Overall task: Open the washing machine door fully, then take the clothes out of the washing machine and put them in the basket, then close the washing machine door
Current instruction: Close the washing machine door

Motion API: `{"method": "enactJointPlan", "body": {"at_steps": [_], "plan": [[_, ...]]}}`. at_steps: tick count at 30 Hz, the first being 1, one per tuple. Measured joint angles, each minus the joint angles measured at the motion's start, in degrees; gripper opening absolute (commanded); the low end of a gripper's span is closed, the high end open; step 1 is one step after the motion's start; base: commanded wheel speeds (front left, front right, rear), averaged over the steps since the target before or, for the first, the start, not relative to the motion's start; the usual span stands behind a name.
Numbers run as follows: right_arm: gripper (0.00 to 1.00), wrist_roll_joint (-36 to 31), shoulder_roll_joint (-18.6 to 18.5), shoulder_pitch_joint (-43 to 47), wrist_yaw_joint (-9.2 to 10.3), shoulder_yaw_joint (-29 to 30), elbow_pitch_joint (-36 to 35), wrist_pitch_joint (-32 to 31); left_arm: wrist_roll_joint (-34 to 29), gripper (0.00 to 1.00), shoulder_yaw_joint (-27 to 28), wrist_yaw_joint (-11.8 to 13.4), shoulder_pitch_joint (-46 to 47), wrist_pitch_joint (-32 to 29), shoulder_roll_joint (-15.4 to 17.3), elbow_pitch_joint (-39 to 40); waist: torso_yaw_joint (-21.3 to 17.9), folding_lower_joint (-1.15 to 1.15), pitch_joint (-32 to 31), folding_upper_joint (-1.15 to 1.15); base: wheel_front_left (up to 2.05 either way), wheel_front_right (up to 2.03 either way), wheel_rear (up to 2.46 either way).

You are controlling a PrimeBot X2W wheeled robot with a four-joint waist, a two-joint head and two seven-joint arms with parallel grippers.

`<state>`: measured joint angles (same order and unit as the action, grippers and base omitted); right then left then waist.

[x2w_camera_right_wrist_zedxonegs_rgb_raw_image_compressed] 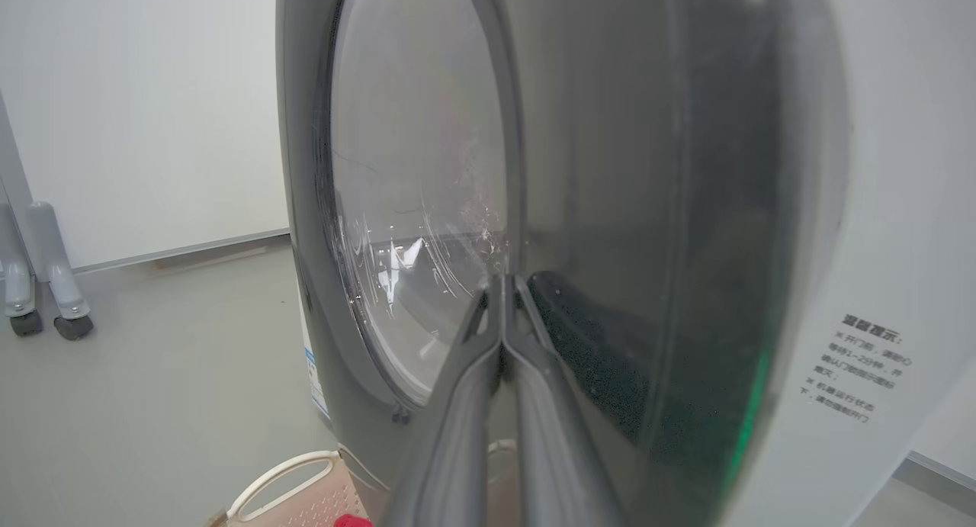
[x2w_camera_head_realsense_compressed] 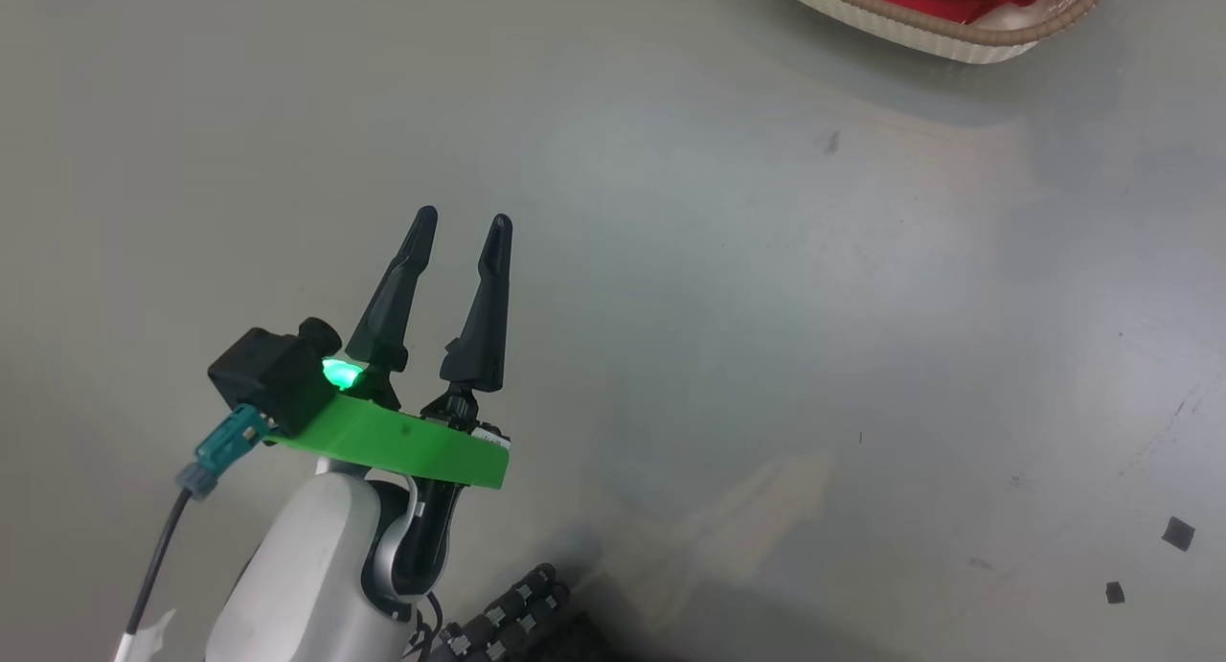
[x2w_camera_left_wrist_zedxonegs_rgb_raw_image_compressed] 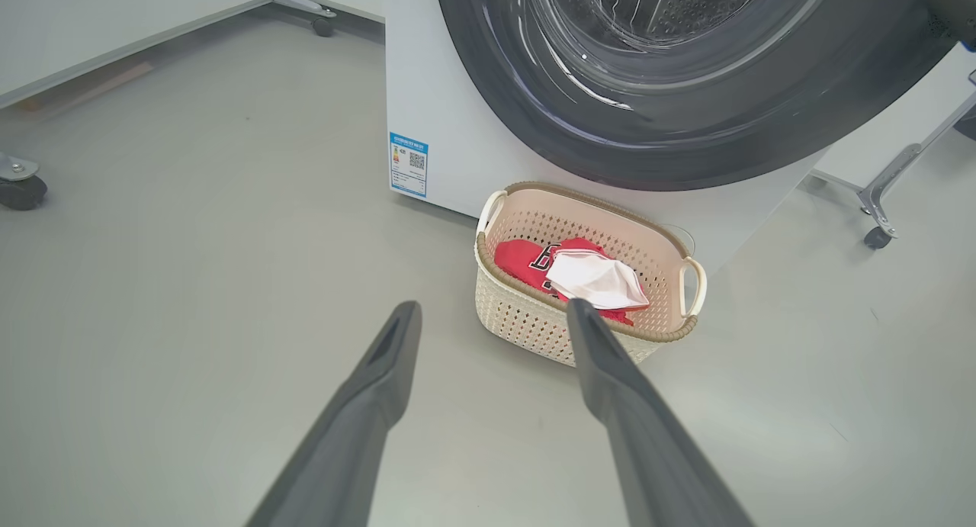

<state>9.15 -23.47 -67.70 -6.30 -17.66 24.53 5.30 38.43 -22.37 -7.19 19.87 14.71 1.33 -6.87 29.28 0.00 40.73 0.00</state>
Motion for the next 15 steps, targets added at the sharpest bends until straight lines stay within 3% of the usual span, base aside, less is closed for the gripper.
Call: {"method": "enactJointPlan", "body": {"at_steps": [7,15], "plan": [[0.0,-1.5,-0.6,-5.6,1.51,0.5,1.7,-1.4,2.7,1.0,-0.6,0.0,1.1,0.0,-0.1,0.8,0.1,0.0,1.9,0.0,0.0,0.0,0.0],[0.0,-4.2,-4.6,-11.9,2.32,0.6,4.7,-3.6,3.8,1.0,-2.8,0.0,1.4,0.0,-0.2,1.2,1.5,0.0,4.0,0.0,0.0,0.0,0.0]]}}
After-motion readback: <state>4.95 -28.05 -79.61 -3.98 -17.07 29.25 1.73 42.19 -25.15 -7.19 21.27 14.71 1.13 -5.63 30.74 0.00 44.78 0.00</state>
